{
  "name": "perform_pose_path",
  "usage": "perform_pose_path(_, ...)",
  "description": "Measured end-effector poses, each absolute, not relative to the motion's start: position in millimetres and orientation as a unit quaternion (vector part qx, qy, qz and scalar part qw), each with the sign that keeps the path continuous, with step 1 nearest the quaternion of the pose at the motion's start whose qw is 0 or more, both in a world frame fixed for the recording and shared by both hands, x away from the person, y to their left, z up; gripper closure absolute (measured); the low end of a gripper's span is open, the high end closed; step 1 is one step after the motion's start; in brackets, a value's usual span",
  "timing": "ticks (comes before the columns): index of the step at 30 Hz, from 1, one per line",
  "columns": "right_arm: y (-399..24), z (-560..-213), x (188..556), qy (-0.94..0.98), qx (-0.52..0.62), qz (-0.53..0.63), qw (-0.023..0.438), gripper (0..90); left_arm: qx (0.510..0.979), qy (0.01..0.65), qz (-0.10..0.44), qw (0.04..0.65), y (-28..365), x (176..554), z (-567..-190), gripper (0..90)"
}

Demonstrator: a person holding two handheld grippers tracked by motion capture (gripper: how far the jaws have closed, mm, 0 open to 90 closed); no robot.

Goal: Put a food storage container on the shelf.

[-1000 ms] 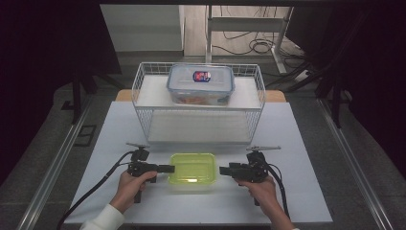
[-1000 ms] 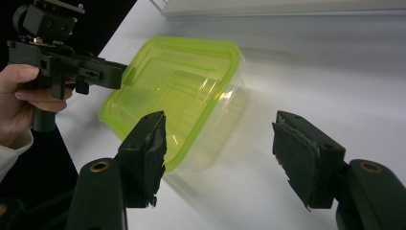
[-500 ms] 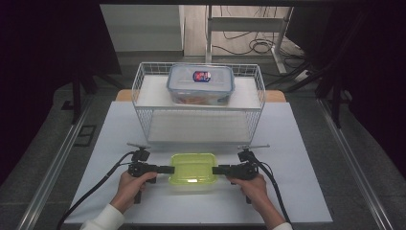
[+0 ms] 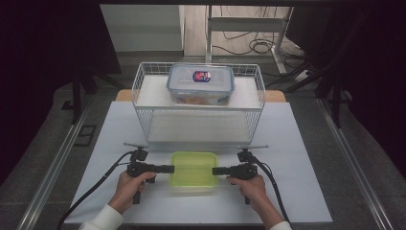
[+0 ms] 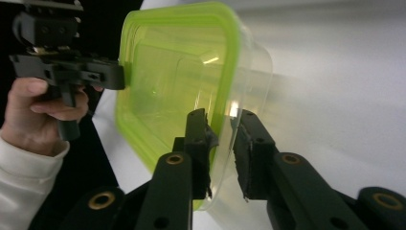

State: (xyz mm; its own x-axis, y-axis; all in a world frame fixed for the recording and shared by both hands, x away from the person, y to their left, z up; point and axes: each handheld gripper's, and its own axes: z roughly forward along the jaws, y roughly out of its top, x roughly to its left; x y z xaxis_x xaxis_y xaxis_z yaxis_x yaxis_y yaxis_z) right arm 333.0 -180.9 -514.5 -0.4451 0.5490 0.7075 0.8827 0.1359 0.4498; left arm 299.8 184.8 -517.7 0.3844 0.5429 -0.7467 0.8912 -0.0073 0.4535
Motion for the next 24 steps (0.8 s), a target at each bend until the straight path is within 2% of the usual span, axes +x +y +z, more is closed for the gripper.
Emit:
perform_pose_path(2, -183.2, -511.5, 332.6, -0.725, -0.489, -0.446, 0.194, 80.0, 0.687, 0.522, -0.184, 0.471, 184.0, 298.3, -517.9, 81.5)
perform_pose_path(10, -185.7, -505.6, 330.3, -0.728, -0.478, -0.454, 0.189, 80.2, 0.686, 0.513, -0.182, 0.483, 184.9, 294.7, -511.6, 81.7)
perform_pose_path(24, -186.0, -474.4, 320.3, -0.734, -0.439, -0.488, 0.175, 80.2, 0.684, 0.49, -0.163, 0.516, 189.9, 280.3, -480.5, 81.5)
